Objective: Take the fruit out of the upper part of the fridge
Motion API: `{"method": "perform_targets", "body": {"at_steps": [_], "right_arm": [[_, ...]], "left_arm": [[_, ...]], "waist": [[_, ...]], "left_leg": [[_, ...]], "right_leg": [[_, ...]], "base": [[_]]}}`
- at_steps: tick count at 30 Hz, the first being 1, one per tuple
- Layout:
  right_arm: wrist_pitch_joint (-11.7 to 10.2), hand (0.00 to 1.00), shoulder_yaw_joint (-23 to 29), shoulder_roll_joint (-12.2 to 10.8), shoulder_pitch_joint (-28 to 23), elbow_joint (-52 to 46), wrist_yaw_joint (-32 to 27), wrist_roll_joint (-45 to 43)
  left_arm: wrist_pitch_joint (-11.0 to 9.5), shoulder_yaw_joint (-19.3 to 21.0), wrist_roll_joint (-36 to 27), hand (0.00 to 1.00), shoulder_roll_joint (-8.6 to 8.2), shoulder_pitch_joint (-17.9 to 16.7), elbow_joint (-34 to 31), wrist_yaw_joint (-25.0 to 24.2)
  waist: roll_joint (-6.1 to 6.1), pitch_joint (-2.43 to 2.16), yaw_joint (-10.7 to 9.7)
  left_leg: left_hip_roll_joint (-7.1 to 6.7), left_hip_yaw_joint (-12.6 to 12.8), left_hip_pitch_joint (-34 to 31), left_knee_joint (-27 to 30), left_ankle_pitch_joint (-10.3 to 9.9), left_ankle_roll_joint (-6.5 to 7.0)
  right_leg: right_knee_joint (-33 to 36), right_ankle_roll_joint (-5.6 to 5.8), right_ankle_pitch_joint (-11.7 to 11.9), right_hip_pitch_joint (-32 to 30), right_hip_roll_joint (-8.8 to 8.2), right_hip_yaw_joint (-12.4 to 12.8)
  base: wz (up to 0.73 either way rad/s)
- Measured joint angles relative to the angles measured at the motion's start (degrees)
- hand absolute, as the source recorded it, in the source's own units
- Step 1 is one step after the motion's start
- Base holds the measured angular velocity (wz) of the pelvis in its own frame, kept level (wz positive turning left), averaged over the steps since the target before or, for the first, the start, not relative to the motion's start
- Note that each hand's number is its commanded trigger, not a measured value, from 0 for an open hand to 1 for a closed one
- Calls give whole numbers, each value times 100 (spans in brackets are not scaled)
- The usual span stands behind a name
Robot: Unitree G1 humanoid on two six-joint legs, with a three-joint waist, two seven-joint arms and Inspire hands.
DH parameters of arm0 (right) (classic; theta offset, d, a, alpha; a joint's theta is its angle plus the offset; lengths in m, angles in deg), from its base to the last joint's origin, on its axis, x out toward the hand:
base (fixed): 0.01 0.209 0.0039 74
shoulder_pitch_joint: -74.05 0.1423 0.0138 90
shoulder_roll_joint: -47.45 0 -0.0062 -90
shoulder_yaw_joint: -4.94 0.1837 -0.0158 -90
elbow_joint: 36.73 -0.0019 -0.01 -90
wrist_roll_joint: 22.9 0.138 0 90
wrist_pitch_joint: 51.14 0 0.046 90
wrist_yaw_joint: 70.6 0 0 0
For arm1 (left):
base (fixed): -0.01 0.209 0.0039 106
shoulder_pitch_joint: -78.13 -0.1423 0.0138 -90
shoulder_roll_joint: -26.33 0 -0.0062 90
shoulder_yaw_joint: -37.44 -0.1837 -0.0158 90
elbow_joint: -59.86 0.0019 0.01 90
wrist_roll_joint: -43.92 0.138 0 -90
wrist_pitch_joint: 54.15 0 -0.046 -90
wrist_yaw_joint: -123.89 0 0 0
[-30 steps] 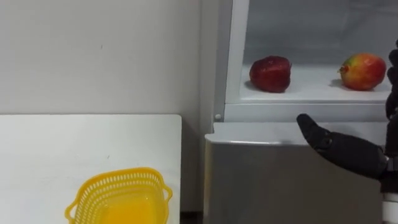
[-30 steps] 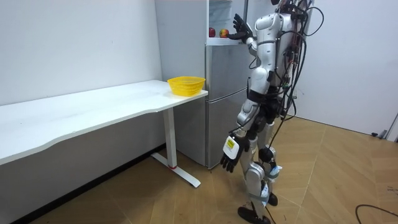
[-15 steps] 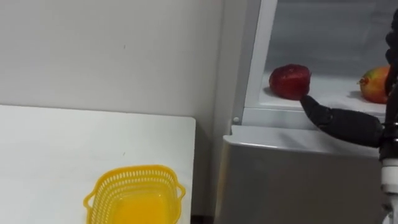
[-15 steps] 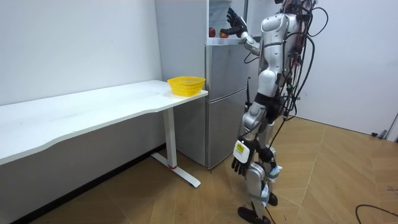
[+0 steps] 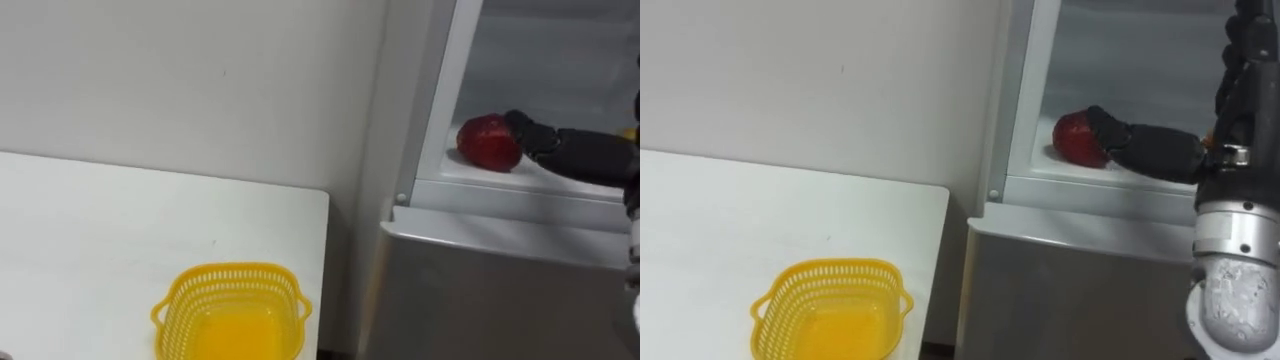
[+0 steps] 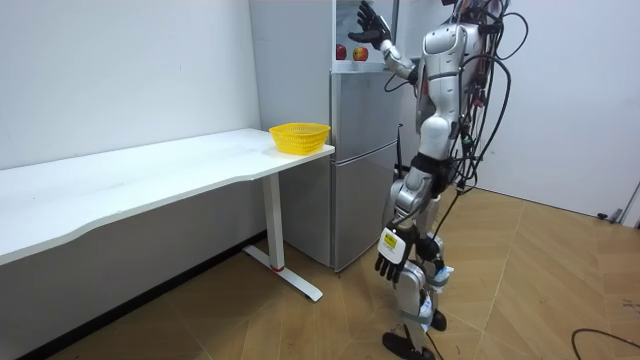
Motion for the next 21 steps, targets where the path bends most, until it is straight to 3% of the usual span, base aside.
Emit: {"method": "perform_targets", "body": {"at_steps": [7,21], "right_arm": [[47,0,1,104,71,137,1,-3],[309,0,0,136,281,759,80,-45]], "left_arm": [[2,103,13,0,27,-123,-307,-35],[142,114,12,0,43,-124,-420,-23]], "waist": [[54,36,45],[82,18,47]], "left_leg": [[-6,-106,-19,-6,0,0],[-40,-145,-108,129,3,5]], "right_leg": [[-4,1,0,7,-11,-115],[18,1,1,4,-86,-196]], "base": [[7],[1]]}}
